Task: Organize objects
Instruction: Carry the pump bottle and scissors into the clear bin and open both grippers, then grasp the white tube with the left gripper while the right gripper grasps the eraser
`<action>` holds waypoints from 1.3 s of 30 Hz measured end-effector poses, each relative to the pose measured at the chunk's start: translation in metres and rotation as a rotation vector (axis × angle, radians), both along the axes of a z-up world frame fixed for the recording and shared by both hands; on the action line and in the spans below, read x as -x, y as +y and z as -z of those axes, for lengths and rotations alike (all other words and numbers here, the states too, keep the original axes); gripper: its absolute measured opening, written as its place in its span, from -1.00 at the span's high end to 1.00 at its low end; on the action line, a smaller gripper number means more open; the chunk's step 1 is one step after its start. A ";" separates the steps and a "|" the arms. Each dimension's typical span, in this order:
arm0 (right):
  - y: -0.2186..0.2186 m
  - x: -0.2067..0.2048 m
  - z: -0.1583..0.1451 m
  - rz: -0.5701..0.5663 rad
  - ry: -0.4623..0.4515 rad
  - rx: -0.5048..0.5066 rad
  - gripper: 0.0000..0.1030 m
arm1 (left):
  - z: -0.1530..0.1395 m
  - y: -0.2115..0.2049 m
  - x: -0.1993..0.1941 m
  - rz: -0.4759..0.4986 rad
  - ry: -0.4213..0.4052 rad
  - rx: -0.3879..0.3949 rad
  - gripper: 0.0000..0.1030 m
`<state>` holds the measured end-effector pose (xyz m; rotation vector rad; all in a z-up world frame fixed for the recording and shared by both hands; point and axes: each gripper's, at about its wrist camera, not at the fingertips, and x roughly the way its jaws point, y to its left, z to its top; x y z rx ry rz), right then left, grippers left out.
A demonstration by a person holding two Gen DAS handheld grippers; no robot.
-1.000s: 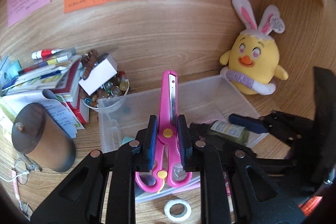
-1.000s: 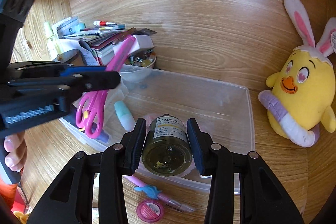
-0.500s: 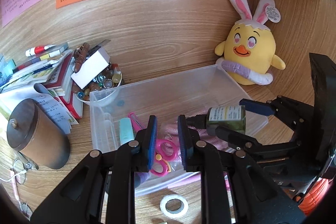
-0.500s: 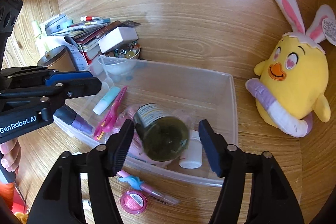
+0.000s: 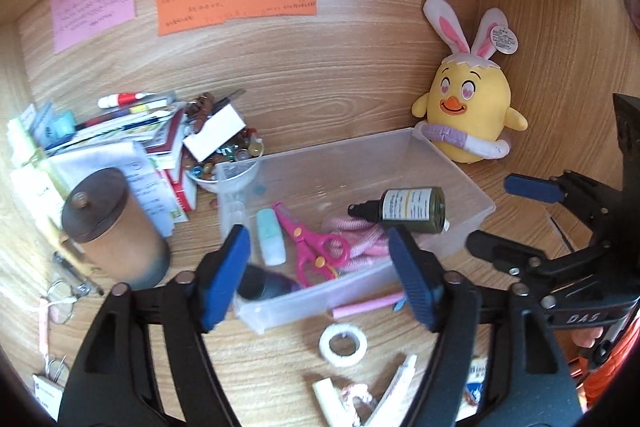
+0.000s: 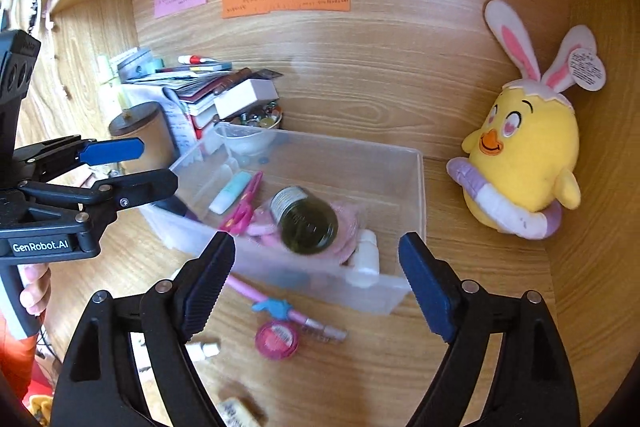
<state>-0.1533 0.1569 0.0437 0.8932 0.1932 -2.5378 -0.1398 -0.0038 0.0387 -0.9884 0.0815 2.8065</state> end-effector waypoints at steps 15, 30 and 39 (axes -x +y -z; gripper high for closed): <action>0.008 -0.067 0.037 -0.026 -0.036 -0.014 -0.59 | 0.047 -0.015 -0.063 -0.049 -0.097 0.022 -0.69; 0.003 -0.086 0.088 -0.081 -0.170 -0.040 -0.23 | 0.107 -0.028 -0.084 -0.064 -0.263 -0.036 -0.57; 0.003 -0.083 0.095 -0.095 -0.202 -0.020 0.28 | 0.108 -0.030 -0.086 -0.073 -0.257 -0.019 -0.05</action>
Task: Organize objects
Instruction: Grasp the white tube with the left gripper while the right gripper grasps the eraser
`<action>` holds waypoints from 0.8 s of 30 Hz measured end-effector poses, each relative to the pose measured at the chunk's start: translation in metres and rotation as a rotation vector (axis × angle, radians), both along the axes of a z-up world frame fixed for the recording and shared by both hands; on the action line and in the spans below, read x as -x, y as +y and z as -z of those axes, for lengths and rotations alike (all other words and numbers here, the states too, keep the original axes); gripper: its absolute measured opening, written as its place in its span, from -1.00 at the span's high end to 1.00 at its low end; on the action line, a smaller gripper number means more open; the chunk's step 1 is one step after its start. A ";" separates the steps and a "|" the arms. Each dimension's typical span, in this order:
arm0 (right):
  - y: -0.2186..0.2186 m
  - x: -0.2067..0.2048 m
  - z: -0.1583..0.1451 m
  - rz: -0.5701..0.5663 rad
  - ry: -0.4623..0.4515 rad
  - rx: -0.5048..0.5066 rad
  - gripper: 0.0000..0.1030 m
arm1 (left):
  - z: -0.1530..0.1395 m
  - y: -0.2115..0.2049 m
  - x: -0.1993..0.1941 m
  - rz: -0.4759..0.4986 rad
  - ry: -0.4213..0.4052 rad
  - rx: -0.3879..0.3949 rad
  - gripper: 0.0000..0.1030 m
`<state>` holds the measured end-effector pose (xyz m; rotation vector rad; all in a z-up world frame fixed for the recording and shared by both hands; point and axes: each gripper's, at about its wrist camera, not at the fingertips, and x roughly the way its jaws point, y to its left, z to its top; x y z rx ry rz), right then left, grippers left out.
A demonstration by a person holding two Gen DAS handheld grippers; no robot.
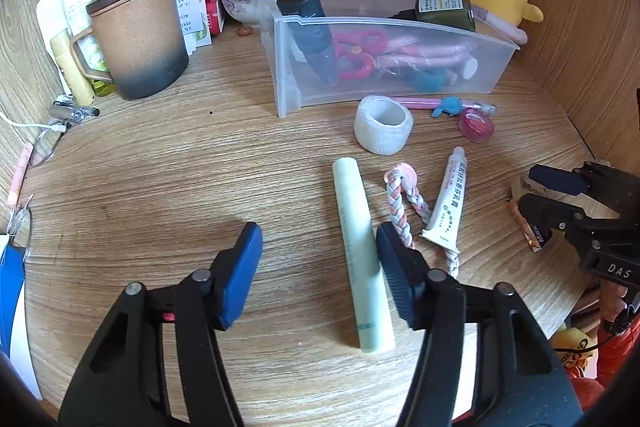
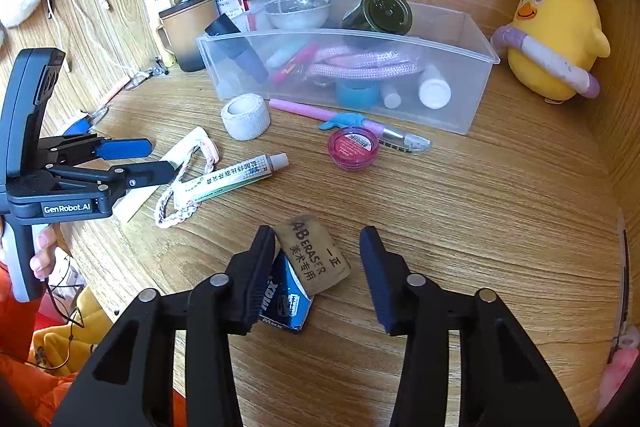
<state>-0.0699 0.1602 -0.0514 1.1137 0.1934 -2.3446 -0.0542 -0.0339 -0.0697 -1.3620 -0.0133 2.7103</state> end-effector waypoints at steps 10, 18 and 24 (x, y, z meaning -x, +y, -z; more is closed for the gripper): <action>0.002 -0.001 0.001 0.017 0.012 0.007 0.57 | 0.001 0.004 0.003 0.013 0.039 0.054 0.71; 0.007 0.002 -0.013 0.036 0.046 0.032 0.57 | -0.009 0.000 0.004 0.011 0.063 0.021 0.71; 0.009 0.010 -0.034 0.061 0.097 0.065 0.57 | -0.038 -0.001 0.008 0.015 0.139 -0.008 0.71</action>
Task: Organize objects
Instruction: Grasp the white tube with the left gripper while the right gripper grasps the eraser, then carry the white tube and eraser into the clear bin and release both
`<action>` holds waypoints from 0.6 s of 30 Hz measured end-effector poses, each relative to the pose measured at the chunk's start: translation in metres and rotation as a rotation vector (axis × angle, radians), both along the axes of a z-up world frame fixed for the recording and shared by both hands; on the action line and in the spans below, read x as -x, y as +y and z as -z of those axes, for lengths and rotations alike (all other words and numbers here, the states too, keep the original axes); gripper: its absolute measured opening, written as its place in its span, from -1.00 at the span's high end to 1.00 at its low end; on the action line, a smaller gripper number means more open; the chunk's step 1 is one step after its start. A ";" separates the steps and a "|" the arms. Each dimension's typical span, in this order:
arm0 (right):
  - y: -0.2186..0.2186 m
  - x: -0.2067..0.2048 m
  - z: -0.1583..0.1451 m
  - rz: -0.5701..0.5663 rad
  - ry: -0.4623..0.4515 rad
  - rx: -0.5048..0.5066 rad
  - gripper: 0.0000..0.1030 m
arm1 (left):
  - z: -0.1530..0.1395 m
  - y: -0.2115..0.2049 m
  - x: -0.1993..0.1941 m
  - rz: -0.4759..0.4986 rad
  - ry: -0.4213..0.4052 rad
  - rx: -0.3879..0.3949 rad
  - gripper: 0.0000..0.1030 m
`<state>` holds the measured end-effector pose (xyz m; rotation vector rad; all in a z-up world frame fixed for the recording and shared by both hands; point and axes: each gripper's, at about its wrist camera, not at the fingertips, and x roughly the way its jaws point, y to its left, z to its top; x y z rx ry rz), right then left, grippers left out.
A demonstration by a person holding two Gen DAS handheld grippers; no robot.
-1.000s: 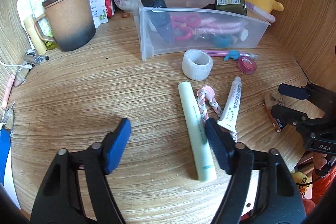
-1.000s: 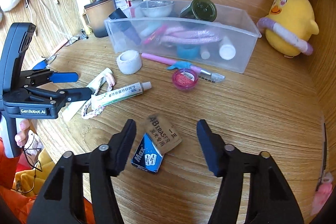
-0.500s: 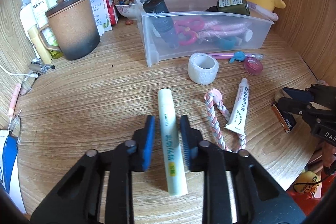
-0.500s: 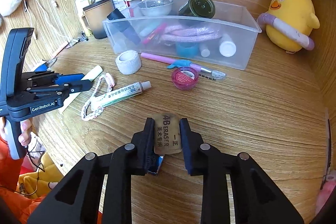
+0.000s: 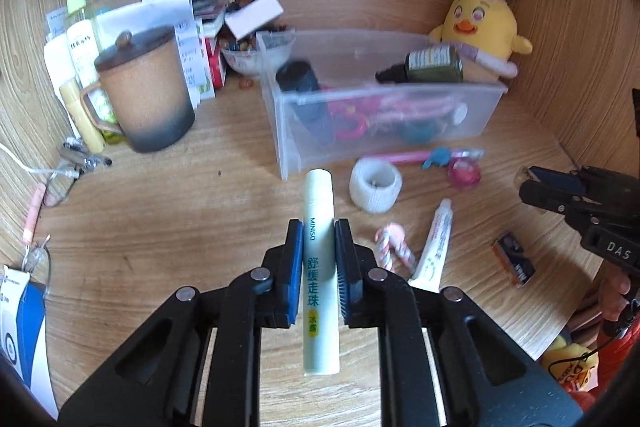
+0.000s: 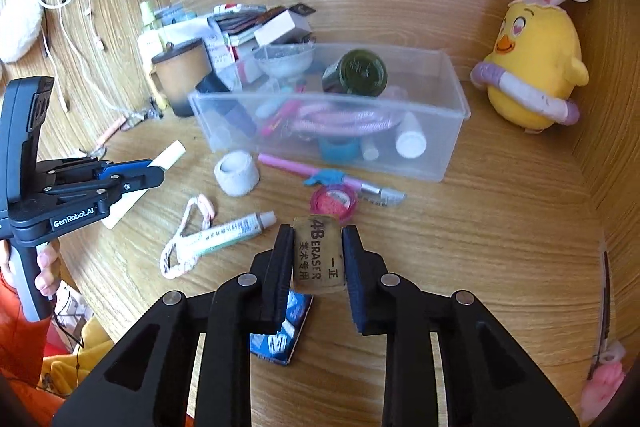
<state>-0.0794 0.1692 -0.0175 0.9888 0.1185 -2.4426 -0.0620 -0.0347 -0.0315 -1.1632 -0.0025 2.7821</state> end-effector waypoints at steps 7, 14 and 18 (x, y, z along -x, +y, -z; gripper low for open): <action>0.001 0.011 -0.024 0.028 0.061 0.032 0.57 | -0.035 0.008 0.012 0.024 0.091 -0.037 0.71; 0.004 0.029 -0.046 0.064 0.109 0.054 0.57 | -0.055 0.018 0.035 0.035 0.127 -0.058 0.71; 0.005 0.044 -0.057 0.087 0.129 0.054 0.57 | -0.061 0.020 0.053 0.051 0.120 -0.081 0.71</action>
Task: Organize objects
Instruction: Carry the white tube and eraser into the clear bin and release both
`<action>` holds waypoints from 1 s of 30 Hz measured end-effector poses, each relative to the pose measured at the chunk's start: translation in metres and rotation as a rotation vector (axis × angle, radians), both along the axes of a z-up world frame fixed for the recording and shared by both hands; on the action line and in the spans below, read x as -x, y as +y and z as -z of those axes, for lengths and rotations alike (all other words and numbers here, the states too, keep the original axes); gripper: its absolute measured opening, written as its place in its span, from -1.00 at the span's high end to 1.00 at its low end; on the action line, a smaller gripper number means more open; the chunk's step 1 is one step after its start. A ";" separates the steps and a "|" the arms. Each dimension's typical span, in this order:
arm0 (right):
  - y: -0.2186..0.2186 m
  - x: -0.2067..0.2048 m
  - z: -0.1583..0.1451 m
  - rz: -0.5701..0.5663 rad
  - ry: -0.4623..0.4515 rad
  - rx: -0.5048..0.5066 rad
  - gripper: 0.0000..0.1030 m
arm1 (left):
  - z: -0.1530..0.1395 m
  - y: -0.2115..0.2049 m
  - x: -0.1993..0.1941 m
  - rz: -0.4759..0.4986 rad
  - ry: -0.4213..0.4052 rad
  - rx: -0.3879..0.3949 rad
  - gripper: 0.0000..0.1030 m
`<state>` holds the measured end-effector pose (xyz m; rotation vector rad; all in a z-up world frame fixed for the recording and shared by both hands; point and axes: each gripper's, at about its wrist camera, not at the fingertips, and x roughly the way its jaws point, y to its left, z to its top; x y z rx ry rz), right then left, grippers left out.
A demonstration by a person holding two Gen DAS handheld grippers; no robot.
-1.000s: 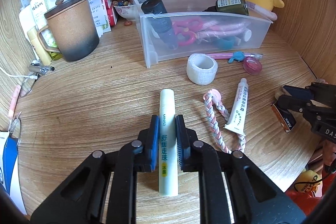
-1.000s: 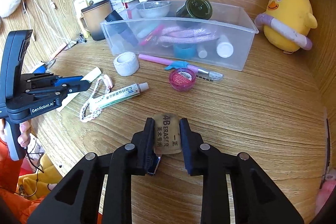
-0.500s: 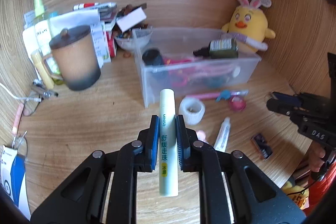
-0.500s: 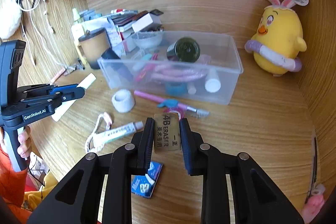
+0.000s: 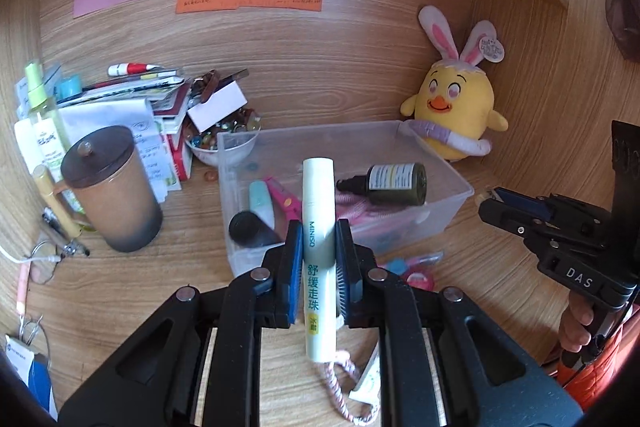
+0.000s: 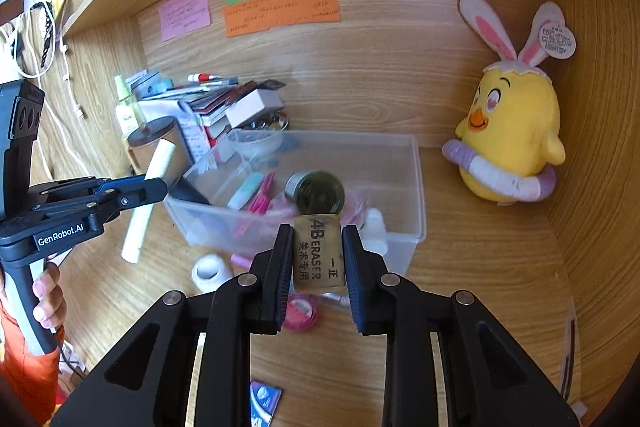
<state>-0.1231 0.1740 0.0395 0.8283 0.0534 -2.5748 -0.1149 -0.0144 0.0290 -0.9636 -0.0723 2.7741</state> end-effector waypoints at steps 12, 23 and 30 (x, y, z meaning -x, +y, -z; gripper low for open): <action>0.003 0.053 -0.002 0.058 -0.033 -0.025 0.57 | -0.005 0.011 0.055 0.031 -0.064 -0.028 0.71; -0.005 0.084 0.027 0.046 -0.127 -0.064 0.57 | 0.017 0.012 0.097 0.002 -0.162 -0.017 0.71; -0.008 0.090 0.037 0.038 -0.154 -0.078 0.57 | 0.032 0.017 0.106 -0.006 -0.194 0.008 0.71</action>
